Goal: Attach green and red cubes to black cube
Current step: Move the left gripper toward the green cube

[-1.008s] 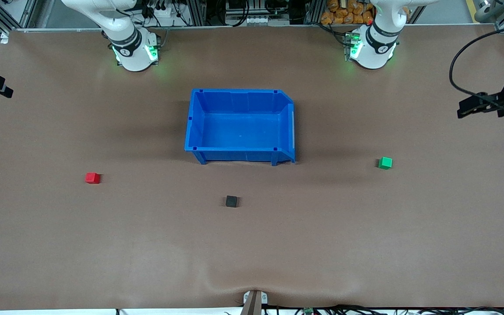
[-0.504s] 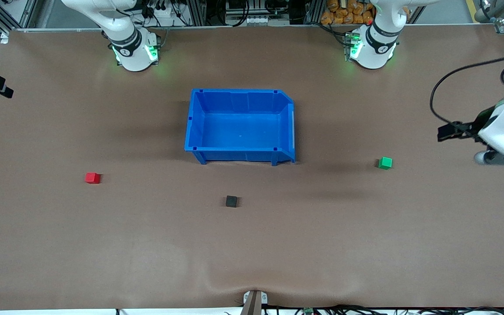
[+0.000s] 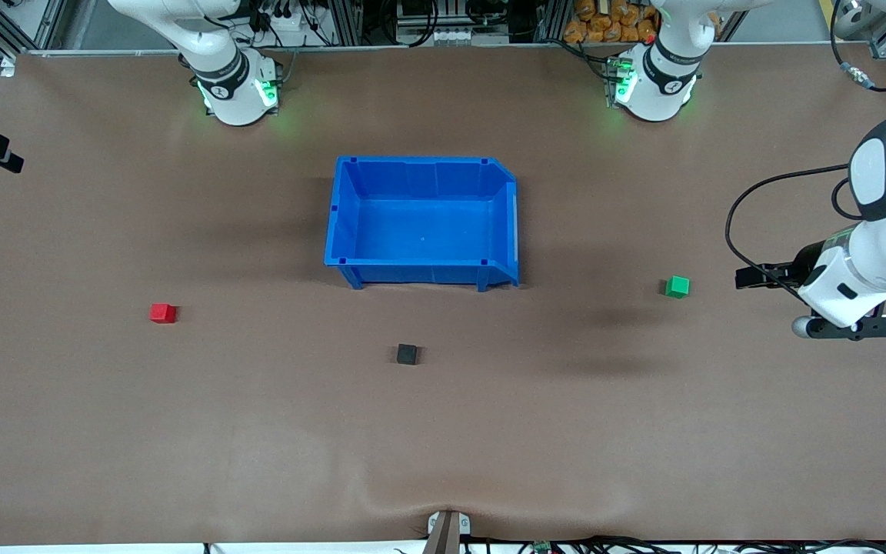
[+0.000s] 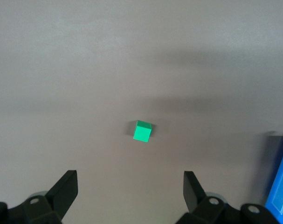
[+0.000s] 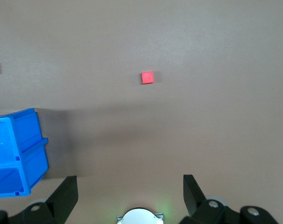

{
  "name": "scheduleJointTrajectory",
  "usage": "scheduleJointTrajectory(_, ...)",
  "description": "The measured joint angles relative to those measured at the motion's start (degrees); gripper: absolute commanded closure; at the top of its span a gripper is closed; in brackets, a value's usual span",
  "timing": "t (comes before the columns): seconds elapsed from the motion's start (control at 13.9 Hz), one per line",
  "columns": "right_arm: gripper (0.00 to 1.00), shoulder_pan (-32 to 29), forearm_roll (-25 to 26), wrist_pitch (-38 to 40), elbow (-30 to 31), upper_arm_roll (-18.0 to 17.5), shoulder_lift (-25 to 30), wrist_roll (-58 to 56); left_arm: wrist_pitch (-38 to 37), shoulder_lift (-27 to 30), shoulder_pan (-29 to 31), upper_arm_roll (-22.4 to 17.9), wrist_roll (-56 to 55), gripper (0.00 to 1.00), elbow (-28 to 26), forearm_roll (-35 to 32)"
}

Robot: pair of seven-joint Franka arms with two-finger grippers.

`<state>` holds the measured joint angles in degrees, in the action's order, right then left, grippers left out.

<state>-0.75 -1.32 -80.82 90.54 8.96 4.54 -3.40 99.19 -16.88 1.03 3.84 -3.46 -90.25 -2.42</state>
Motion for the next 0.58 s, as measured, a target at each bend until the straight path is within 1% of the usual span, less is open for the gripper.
scheduleJointTrajectory(0.36,0.0,-0.2,0.0,0.0,0.0,0.0,0.0,0.0,4.6,-0.1,-1.0,0.1,-2.9,0.0,-4.4,0.0)
scheduleJointTrajectory(0.58,0.0,-0.2,0.0,0.0,0.0,0.0,-0.1,0.0,5.5,-0.1,-1.6,0.2,-3.6,0.0,-5.8,0.0)
